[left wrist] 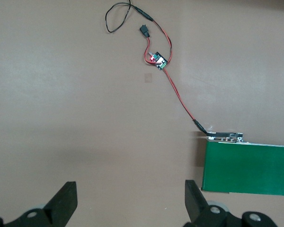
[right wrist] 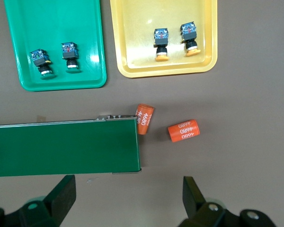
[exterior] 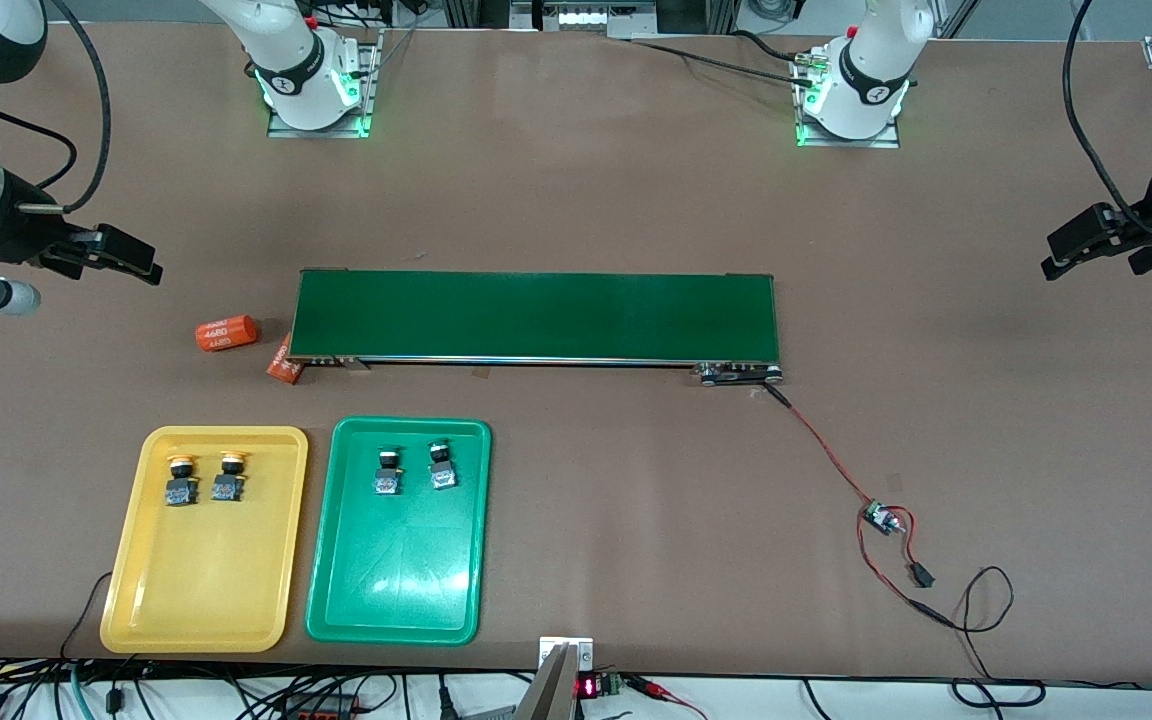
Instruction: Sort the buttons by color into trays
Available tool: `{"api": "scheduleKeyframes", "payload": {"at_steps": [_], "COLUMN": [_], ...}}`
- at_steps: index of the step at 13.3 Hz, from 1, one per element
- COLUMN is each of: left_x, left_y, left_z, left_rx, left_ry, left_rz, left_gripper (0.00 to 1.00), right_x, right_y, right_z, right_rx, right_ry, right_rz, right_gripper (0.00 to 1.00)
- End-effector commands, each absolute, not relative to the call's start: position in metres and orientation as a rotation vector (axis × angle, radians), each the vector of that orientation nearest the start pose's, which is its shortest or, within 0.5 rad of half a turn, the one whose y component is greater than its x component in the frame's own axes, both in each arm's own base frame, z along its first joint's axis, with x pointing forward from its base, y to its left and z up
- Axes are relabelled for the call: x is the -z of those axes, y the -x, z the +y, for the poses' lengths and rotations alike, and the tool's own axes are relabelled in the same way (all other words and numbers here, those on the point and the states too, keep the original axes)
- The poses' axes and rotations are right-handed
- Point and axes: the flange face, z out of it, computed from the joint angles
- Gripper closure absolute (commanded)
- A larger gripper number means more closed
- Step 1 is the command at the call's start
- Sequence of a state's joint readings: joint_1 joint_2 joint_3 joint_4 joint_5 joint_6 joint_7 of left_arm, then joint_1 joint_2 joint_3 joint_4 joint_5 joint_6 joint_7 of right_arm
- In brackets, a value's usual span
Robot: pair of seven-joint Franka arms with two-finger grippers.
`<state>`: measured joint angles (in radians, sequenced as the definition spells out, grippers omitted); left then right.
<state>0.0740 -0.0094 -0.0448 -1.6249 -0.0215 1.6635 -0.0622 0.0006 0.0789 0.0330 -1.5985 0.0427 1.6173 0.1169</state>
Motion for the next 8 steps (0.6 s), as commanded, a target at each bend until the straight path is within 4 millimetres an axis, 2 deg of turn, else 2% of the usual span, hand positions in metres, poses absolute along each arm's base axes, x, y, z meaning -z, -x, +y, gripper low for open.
{"api": "scheduleKeyframes", "payload": {"at_steps": [1,8], "left_x": [-0.6222,-0.6225], "left_y": [-0.5495,-0.5504], "left_z": [0.0119,0.0137], "left_rx": [0.068,0.075], "left_ry": [3.148,3.148], "left_rz": [-0.114,-0.119], "left_gripper": [0.00,0.00], "right_x": [-0.5709,-0.5727], "right_y": [-0.5722,-0.5631], "right_z": [0.0227,0.0210], "right_rx": [-0.116,-0.195], "right_ry": [3.077,3.142], "right_rz": [0.139,0.082], "right_gripper": [0.00,0.00]}}
